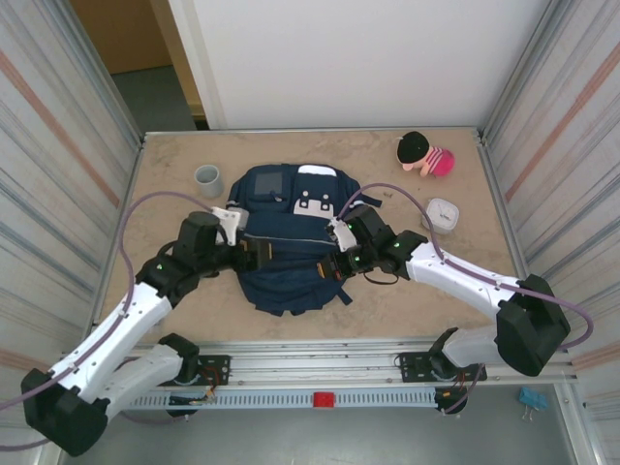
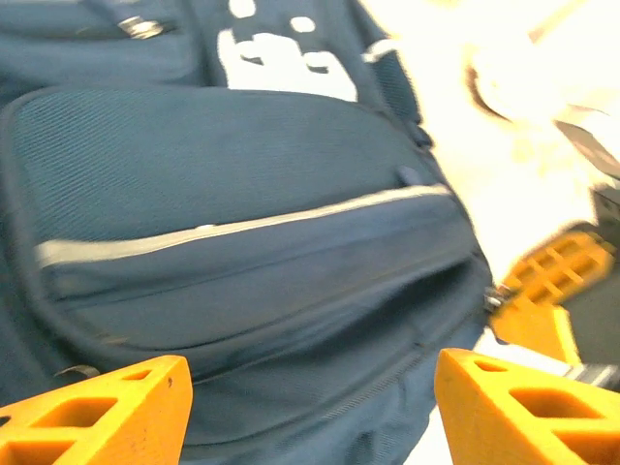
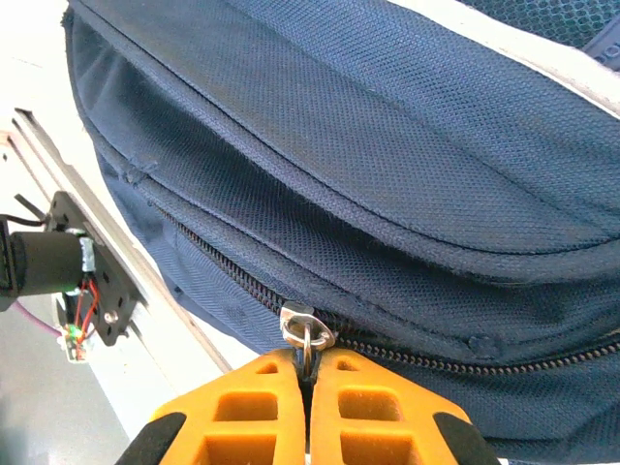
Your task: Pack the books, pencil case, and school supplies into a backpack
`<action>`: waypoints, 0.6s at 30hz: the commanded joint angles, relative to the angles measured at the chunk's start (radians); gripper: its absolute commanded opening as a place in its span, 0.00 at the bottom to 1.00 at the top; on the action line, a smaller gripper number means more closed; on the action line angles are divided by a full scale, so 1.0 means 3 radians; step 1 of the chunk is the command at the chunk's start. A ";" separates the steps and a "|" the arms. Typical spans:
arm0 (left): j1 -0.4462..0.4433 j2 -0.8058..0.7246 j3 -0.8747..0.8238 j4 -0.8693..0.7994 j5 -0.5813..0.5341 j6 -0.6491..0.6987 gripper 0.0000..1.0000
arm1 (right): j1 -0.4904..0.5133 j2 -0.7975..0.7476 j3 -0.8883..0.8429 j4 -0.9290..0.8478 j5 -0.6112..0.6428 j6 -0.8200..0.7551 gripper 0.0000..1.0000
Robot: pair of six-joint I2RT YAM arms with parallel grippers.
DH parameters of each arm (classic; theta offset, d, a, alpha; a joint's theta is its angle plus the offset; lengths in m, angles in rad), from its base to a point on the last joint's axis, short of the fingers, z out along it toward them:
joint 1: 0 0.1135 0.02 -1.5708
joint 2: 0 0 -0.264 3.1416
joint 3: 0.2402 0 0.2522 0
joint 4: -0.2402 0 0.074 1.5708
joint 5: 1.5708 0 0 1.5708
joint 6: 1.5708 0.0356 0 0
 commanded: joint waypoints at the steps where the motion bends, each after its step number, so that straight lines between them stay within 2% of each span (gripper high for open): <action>1: -0.0293 0.0047 0.0096 0.0048 -0.0261 0.0852 0.68 | -0.0044 -0.0088 -0.0013 0.0087 -0.0061 -0.0053 0.00; 4: -0.0515 0.0275 0.0187 0.0073 -0.0255 0.1246 0.68 | -0.0049 -0.0077 -0.0011 0.0109 -0.0078 -0.0040 0.00; 9: -0.0807 0.0765 0.0463 0.0228 -0.0460 0.1865 0.70 | -0.0044 -0.0074 -0.0015 0.0126 -0.0099 -0.0023 0.00; 15: -0.0960 0.1358 0.0745 0.0272 -0.0366 0.2543 0.70 | -0.0047 -0.0089 -0.0034 0.0170 -0.0142 0.0008 0.00; 18: -0.0980 0.1552 0.0769 0.0241 -0.0343 0.2772 0.61 | -0.0049 -0.0101 -0.0074 0.0221 -0.0140 0.0019 0.00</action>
